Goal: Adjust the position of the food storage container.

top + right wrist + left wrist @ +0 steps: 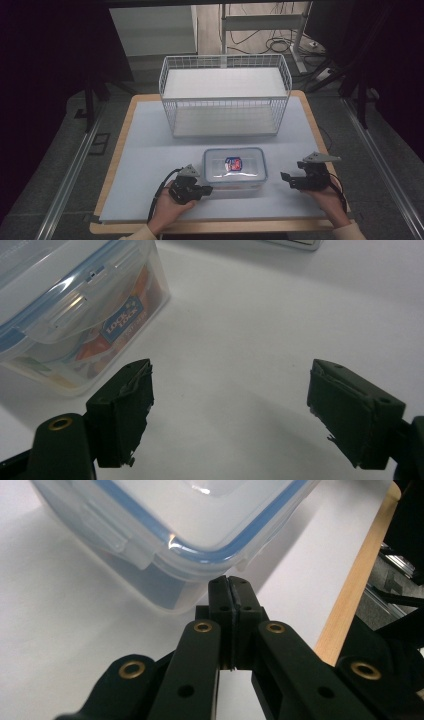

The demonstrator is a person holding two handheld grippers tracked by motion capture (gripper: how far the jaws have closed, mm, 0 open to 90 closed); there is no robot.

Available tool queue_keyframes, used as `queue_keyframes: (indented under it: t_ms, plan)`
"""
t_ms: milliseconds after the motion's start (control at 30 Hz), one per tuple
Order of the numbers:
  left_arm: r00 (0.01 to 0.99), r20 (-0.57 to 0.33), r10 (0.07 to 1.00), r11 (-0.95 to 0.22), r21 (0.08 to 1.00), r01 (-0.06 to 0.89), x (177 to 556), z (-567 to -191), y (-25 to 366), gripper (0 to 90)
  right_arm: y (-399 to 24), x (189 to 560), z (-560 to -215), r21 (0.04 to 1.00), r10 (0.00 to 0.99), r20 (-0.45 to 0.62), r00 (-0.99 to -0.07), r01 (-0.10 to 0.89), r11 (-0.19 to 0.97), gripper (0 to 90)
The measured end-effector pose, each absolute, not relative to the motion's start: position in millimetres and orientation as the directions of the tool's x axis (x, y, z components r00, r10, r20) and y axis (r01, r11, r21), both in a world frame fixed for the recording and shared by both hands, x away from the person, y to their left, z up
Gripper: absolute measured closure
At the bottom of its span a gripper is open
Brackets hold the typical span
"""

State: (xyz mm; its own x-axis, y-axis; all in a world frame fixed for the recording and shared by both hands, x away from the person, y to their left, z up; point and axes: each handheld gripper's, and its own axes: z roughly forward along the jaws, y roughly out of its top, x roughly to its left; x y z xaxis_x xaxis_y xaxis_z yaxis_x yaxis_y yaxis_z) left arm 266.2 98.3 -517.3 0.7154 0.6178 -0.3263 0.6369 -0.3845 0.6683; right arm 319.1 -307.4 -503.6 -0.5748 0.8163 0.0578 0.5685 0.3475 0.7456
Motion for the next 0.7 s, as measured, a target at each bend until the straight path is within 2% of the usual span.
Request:
queue_keyframes:
  t_ms: [167, 400, 567, 700]
  plan:
    - [0.71, -0.332, 0.621, -0.374, 0.671, 0.64, 265.7, -517.0, 99.1, 89.9, -307.6, 319.1, -503.3, 0.747, 0.815, 0.064, -0.575, 0.57, 0.343, 18.9]
    - [0.702, -0.336, 0.628, -0.353, 0.681, 0.642, 257.7, -509.2, 120.0, 88.3, -308.5, 320.1, -501.9, 0.754, 0.818, 0.09, -0.568, 0.576, 0.317, 18.9]
    - [0.628, -0.386, 0.676, -0.23, 0.699, 0.678, 261.0, -503.6, 157.2, 87.0, -309.1, 321.4, -501.5, 0.757, 0.819, 0.103, -0.564, 0.579, 0.303, 18.9]
    - [0.581, -0.43, 0.691, -0.161, 0.693, 0.703, 266.1, -504.3, 170.2, 79.8, -307.4, 321.6, -502.0, 0.754, 0.815, 0.1, -0.57, 0.578, 0.312, 18.9]
